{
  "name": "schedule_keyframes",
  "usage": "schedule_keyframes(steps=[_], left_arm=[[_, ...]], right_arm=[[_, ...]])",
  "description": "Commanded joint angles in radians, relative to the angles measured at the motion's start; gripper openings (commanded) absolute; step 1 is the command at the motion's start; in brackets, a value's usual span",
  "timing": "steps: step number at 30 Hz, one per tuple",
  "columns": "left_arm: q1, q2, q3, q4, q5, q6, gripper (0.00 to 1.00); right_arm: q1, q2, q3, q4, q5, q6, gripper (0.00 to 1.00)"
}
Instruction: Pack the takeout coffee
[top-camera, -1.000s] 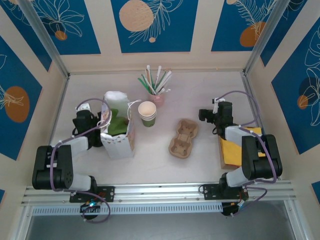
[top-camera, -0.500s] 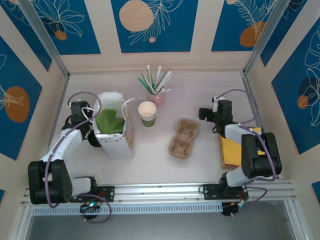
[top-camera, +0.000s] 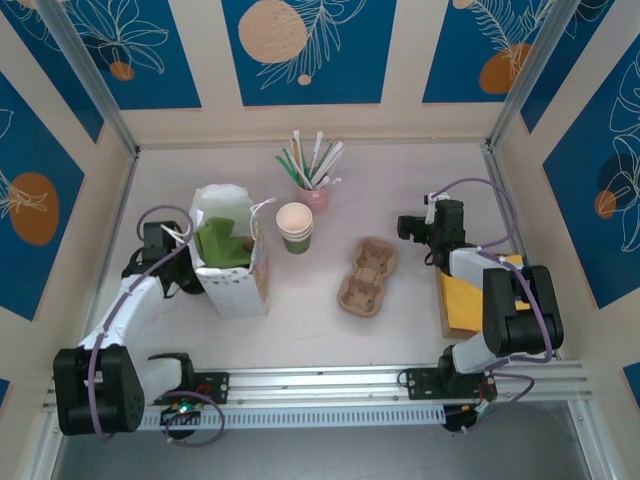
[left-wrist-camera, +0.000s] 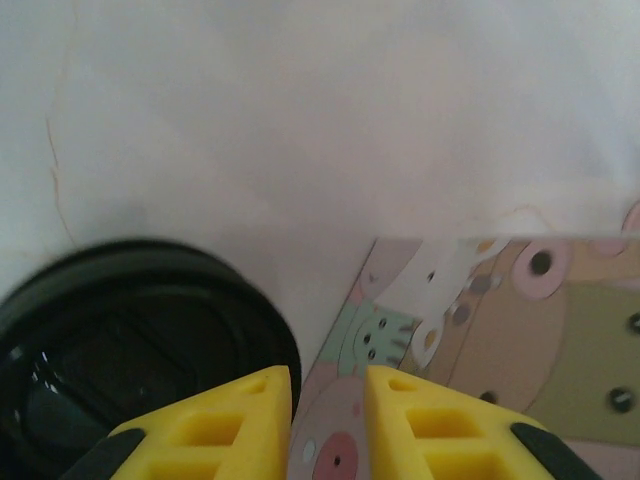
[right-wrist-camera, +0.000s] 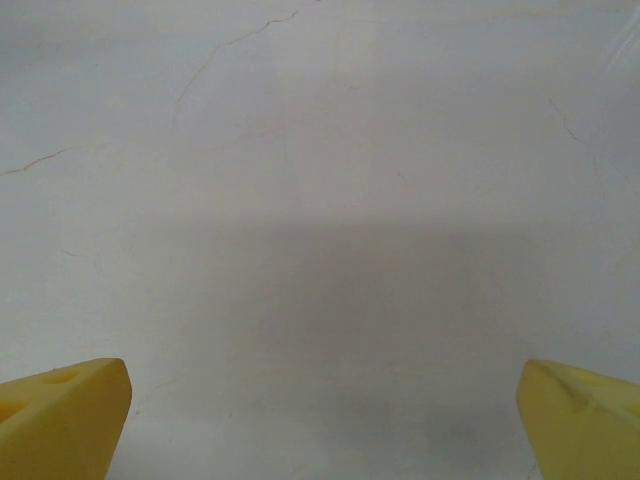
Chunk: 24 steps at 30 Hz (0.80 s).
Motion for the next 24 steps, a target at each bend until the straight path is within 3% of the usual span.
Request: schedule_keyframes(steps=[1,7,24], left_arm=[[0.005,-0.023,-0.038,-0.007,0.098,-0.075,0.25],[-0.003,-0.044,-0.116,0.071,0.164,-0.14,0.26],[-0.123,-0.01,-0.139,0.198,0.202,-0.16,0.34]], right_arm=[[0.005,0.007,0.017,0.006,0.013,-0.012,0.99],[0.007,0.009,0.02,0.005,0.013,-0.012,0.99],[0.018,0.007,0.02,0.001,0.026,-0.022,0.99]])
